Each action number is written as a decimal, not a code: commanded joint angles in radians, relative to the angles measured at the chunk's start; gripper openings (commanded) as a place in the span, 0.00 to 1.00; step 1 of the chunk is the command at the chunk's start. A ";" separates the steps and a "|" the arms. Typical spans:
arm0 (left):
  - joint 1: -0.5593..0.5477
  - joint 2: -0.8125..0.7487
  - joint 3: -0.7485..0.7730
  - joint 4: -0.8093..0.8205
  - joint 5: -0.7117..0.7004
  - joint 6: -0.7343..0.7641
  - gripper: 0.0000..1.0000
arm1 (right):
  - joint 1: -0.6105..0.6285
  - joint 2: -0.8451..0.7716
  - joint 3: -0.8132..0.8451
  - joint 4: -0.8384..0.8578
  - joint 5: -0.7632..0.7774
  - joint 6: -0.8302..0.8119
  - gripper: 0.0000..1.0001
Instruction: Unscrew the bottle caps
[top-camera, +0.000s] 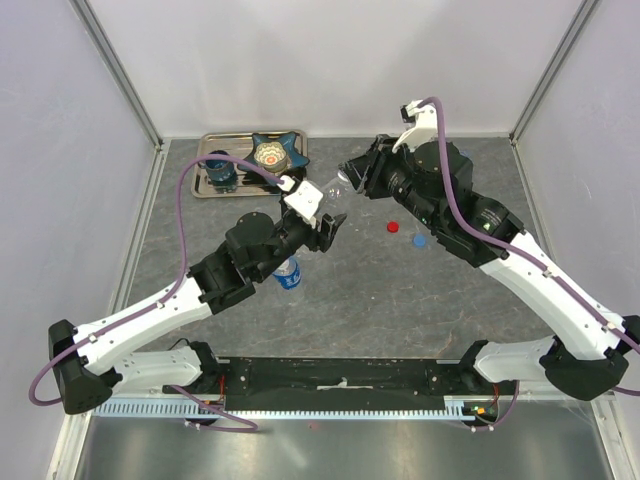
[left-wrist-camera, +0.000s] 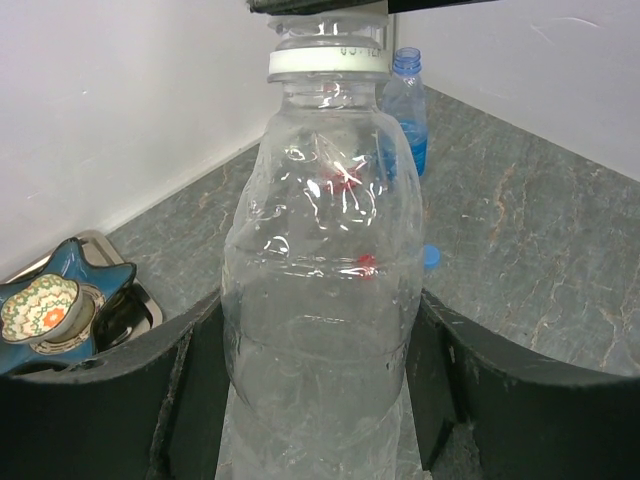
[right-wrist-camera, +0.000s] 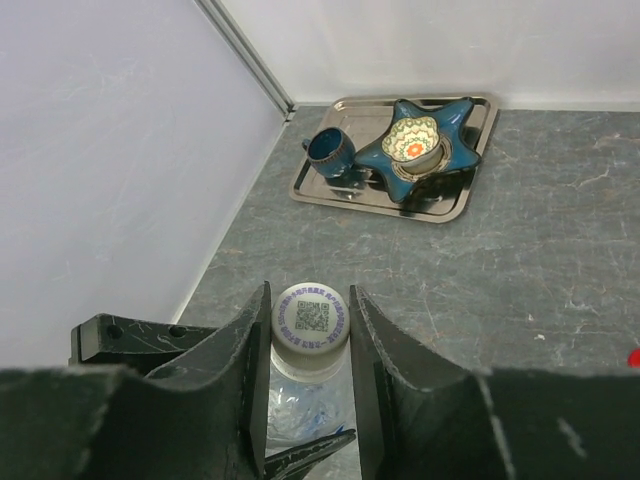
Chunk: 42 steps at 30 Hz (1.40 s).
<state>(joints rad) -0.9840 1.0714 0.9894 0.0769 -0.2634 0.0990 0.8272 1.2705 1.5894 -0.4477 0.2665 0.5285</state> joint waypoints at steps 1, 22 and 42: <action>-0.007 -0.007 0.006 0.058 -0.022 0.021 0.52 | 0.000 -0.017 -0.017 0.027 -0.029 -0.005 0.20; 0.337 0.044 0.147 0.312 1.521 -0.642 0.57 | -0.040 -0.129 0.029 -0.045 -0.875 -0.384 0.00; 0.349 0.180 0.126 0.951 1.722 -1.182 0.58 | -0.040 -0.214 -0.066 0.023 -1.351 -0.490 0.00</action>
<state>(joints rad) -0.6472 1.2331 1.0805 0.8532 1.5101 -0.9234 0.7769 1.0626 1.5528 -0.3656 -0.9123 0.0723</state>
